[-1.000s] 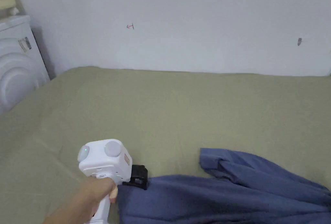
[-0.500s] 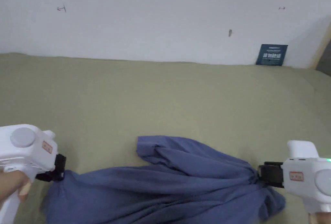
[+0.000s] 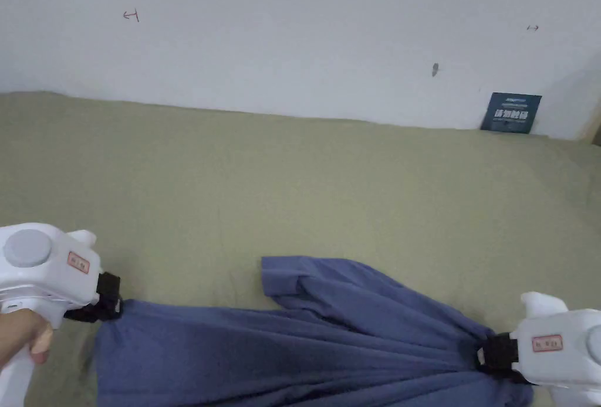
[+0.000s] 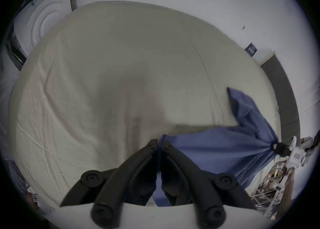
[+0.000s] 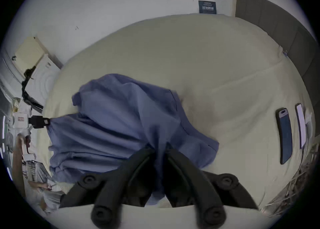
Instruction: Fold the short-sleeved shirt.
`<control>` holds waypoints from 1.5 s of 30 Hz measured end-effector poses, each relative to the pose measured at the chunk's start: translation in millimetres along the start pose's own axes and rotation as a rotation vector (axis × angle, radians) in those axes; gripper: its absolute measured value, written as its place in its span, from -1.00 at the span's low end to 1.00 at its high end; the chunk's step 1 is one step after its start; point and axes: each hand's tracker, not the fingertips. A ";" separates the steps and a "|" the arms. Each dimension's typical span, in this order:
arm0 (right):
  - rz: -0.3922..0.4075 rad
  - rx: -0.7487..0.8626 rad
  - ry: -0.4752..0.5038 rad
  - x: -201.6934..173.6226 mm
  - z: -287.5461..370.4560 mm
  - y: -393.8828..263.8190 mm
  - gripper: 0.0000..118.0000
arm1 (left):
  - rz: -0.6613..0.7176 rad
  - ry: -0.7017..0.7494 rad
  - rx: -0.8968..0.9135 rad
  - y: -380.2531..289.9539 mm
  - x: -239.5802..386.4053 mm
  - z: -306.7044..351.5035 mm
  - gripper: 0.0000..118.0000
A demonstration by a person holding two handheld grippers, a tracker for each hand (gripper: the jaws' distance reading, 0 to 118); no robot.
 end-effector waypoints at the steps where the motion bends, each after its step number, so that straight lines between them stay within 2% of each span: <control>1: 0.035 0.022 -0.026 -7.0 3.4 0.3 -0.89 | -0.002 -0.004 0.023 1.0 0.8 6.3 -0.93; 2: 0.074 0.031 -0.008 -6.2 7.8 4.4 -0.89 | -0.010 -0.004 0.041 2.6 3.0 14.9 -0.93; 4: 0.090 0.052 -0.001 -12.1 18.1 8.9 -0.89 | -0.016 -0.022 0.094 5.9 7.2 31.8 -0.93; 7: 0.067 0.097 0.056 -16.5 36.2 22.7 -0.89 | -0.013 -0.047 0.173 32.8 -1.3 51.8 -0.93; 16: 0.044 0.274 0.130 -54.2 84.1 85.4 -0.89 | 0.010 -0.098 0.400 88.0 1.0 142.0 -0.93; 23: 0.129 0.373 0.091 -90.6 101.3 156.3 -0.89 | -0.058 -0.060 0.526 134.4 15.4 196.2 -0.93; 27: 0.151 0.428 0.072 -108.3 110.7 199.3 -0.89 | -0.091 -0.029 0.576 163.4 24.5 215.8 -0.93; 32: 0.132 0.509 0.048 -123.3 114.0 250.5 -0.89 | -0.098 -0.017 0.615 194.1 31.9 227.8 -0.93; 35: 0.119 0.540 0.038 -128.9 110.6 272.8 -0.90 | -0.148 0.029 0.651 197.4 46.9 232.5 -0.93; 40: 0.130 0.574 0.019 -132.9 100.1 289.8 -0.89 | -0.141 0.040 0.663 193.3 61.1 232.9 -0.93; 45: 0.150 0.547 0.011 -129.2 81.6 270.9 -0.89 | -0.149 0.050 0.634 186.1 48.8 205.9 -0.93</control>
